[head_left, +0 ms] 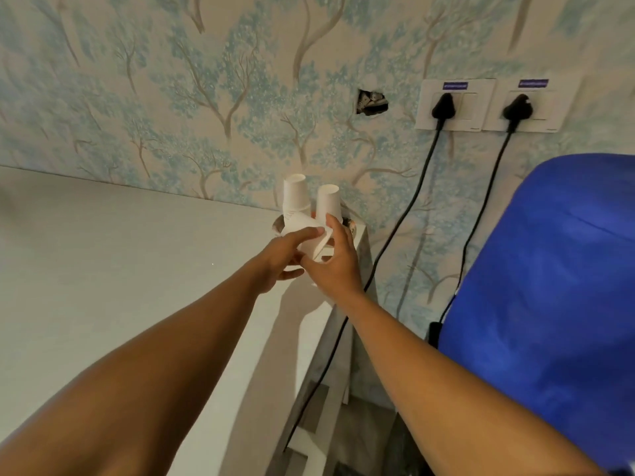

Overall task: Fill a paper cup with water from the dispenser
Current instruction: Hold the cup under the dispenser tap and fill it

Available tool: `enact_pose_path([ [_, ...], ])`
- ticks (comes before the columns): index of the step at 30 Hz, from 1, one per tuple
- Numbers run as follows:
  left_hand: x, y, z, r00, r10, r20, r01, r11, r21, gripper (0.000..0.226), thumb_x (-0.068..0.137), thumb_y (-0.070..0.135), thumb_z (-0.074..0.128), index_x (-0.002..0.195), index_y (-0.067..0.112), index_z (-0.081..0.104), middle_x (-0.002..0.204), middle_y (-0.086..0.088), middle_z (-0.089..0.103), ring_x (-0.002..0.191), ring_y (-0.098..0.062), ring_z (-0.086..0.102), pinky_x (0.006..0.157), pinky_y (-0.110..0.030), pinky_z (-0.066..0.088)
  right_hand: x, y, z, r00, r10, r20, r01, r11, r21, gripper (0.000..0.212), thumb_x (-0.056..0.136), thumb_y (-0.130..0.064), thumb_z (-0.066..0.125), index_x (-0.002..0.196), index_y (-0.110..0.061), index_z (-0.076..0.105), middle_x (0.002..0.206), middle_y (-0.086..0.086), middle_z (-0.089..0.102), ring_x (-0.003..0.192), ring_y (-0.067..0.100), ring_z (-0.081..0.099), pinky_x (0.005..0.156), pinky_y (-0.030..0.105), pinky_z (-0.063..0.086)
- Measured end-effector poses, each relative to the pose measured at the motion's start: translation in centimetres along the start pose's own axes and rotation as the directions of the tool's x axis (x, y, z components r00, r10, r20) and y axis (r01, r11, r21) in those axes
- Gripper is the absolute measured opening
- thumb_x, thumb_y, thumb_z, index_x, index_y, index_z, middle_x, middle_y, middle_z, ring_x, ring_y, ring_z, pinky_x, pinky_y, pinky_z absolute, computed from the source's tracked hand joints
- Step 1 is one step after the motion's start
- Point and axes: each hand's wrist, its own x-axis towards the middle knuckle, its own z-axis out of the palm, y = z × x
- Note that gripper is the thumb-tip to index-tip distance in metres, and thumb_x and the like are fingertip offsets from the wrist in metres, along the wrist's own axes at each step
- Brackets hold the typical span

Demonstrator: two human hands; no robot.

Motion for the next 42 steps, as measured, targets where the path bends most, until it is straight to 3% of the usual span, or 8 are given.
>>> enact_pose_path([
  [7, -4.3, -2.7, 3.6, 0.991, -0.078, 0.109, 0.088, 0.991, -0.096, 0.049, 0.076, 0.063, 0.069, 0.112, 0.032, 0.057, 0.115, -0.008, 0.067, 0.104, -0.022, 0.066, 0.075, -0.032, 0.056, -5.8, 0.4, -4.0, 0.998, 0.023, -0.052, -0.025, 0.999, -0.040, 0.067, 0.077, -0.023, 0.082, 0.136, -0.023, 0.051, 0.134, 0.001, 0.047, 0.121, 0.020, 0.052, 0.096, 0.041, 0.054],
  [14, -7.3, -5.4, 8.0, 0.987, -0.085, 0.134, 0.117, 0.961, -0.252, 0.043, 0.091, 0.060, 0.053, 0.108, 0.022, 0.065, 0.097, -0.007, 0.073, 0.085, -0.019, 0.071, 0.062, -0.030, 0.057, -11.7, 1.8, -7.1, 0.991, 0.067, -0.118, -0.082, 0.988, -0.128, 0.080, 0.070, -0.037, 0.085, 0.138, -0.026, 0.044, 0.129, -0.005, 0.044, 0.122, 0.015, 0.045, 0.095, 0.030, 0.046],
  [20, -9.6, -9.5, 11.7, 0.957, -0.151, 0.246, 0.217, 0.939, -0.266, 0.034, 0.098, 0.043, 0.050, 0.107, 0.015, 0.067, 0.095, -0.010, 0.070, 0.083, -0.020, 0.066, 0.068, -0.032, 0.052, -17.2, 3.8, -8.8, 0.963, 0.180, -0.200, -0.197, 0.978, -0.071, 0.085, 0.065, -0.037, 0.088, 0.136, -0.025, 0.044, 0.130, 0.000, 0.046, 0.120, 0.017, 0.048, 0.099, 0.039, 0.049],
  [25, -11.8, -12.8, 15.1, 0.909, -0.176, 0.378, 0.293, 0.915, -0.278, 0.038, 0.099, 0.035, 0.049, 0.124, 0.011, 0.065, 0.115, -0.012, 0.071, 0.101, -0.021, 0.068, 0.083, -0.035, 0.052, -21.3, 5.9, -10.0, 0.911, 0.306, -0.276, -0.308, 0.951, 0.037, 0.089, 0.058, -0.041, 0.090, 0.134, -0.030, 0.045, 0.126, -0.004, 0.046, 0.116, 0.009, 0.047, 0.083, 0.010, 0.038],
  [33, -13.4, -18.0, 20.1, 0.865, -0.351, 0.358, 0.424, 0.893, -0.149, 0.044, 0.100, 0.046, 0.045, 0.124, 0.015, 0.066, 0.120, -0.010, 0.071, 0.111, -0.025, 0.065, 0.091, -0.042, 0.053, -27.4, 10.0, -12.3, 0.836, 0.414, -0.361, -0.412, 0.907, 0.087, 0.086, 0.052, -0.048, 0.088, 0.126, -0.030, 0.047, 0.129, -0.002, 0.048, 0.116, 0.010, 0.051, 0.093, 0.029, 0.052],
  [36, -13.7, -20.3, 21.6, 0.927, -0.345, 0.146, 0.359, 0.930, -0.083, 0.030, 0.098, 0.040, 0.052, 0.102, 0.019, 0.073, 0.103, -0.008, 0.075, 0.094, -0.023, 0.069, 0.080, -0.038, 0.058, -29.7, 11.6, -13.0, 0.804, 0.461, -0.376, -0.469, 0.880, 0.076, 0.085, 0.051, -0.051, 0.087, 0.123, -0.037, 0.044, 0.125, -0.006, 0.045, 0.111, 0.006, 0.051, 0.090, 0.027, 0.052],
  [38, -13.9, -21.9, 22.4, 0.972, -0.233, 0.017, 0.233, 0.970, -0.061, 0.019, 0.098, 0.031, 0.056, 0.096, 0.021, 0.072, 0.102, -0.012, 0.073, 0.096, -0.029, 0.068, 0.087, -0.044, 0.057, -31.3, 12.8, -13.4, 0.786, 0.486, -0.383, -0.506, 0.861, 0.053, 0.084, 0.054, -0.047, 0.088, 0.123, -0.036, 0.043, 0.121, -0.007, 0.044, 0.107, 0.006, 0.051, 0.083, 0.018, 0.048],
  [42, -14.7, -24.3, 23.5, 0.993, 0.105, 0.061, -0.116, 0.968, 0.222, 0.020, 0.099, 0.026, 0.055, 0.116, 0.026, 0.066, 0.112, -0.003, 0.069, 0.106, -0.022, 0.065, 0.095, -0.046, 0.052, -34.9, 14.9, -13.9, 0.745, 0.547, -0.382, -0.589, 0.808, 0.007, 0.081, 0.058, -0.040, 0.088, 0.126, -0.032, 0.043, 0.120, -0.003, 0.044, 0.098, 0.005, 0.050, 0.071, 0.009, 0.039],
])
